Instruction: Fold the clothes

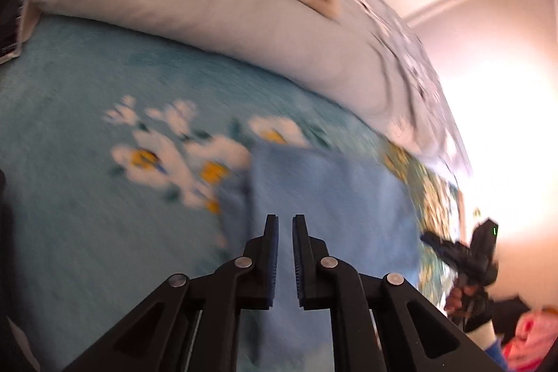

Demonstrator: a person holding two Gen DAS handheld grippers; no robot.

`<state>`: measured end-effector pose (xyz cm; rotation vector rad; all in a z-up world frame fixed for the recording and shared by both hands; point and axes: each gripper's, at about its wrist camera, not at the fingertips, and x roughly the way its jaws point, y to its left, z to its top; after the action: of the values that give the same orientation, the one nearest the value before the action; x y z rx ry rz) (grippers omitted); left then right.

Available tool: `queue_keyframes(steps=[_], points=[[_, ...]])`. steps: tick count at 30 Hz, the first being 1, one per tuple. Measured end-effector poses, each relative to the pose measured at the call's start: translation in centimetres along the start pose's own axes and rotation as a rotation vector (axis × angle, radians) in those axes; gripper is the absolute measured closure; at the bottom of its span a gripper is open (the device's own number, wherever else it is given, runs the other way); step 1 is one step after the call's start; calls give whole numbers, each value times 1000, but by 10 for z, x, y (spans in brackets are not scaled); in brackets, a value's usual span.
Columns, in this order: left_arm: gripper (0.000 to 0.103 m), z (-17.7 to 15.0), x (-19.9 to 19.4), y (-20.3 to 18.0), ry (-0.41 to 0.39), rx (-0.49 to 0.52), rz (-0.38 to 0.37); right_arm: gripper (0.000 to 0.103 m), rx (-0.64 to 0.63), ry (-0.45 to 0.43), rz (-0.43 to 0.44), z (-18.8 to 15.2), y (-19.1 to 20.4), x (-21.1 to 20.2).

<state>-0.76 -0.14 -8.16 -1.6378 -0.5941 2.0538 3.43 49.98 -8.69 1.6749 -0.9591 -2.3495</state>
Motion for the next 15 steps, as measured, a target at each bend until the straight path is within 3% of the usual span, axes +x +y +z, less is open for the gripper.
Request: queue_keyframes(steps=[3,7,12,15], points=[[92,-27,17,-21,83,59,14,80,-43,24,57,-26,21,-5],[92,-56,26,-22,134,67,111,80,-158,123,33,-57,43,7],[92,-80,34,-10,169,42,171,80,-81,141,-30,-69,13,15],[92,-87,41,-1,197,19,205,80,-32,133,-25,-71,-3,16]])
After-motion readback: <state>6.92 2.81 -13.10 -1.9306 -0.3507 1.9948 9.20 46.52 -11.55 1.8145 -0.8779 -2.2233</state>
